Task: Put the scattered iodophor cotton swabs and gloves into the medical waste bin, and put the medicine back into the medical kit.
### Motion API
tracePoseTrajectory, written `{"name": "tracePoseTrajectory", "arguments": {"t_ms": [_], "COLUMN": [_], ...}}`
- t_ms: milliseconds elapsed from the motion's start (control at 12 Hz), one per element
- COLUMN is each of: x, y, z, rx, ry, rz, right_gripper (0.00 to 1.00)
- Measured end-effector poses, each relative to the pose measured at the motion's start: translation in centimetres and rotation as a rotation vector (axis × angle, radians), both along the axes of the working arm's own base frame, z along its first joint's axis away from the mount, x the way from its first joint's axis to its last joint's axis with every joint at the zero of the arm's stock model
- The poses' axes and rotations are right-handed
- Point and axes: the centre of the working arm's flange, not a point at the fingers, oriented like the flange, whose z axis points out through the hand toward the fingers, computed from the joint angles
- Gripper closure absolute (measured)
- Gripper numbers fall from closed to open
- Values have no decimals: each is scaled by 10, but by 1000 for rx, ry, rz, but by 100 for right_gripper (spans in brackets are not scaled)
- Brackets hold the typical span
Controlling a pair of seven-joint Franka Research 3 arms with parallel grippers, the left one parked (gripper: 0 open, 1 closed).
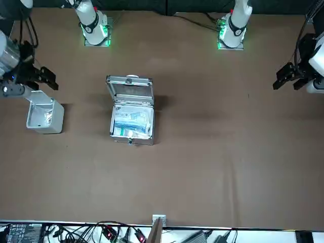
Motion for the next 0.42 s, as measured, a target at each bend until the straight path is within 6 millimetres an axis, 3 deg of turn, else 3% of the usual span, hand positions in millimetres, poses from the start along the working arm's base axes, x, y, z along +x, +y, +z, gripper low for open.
{"name": "tracePoseTrajectory", "arguments": {"t_ms": [417], "x": [-27], "y": [-17], "z": [13], "rx": [3], "ry": [-9], "rz": [-8], "right_gripper": [0]}}
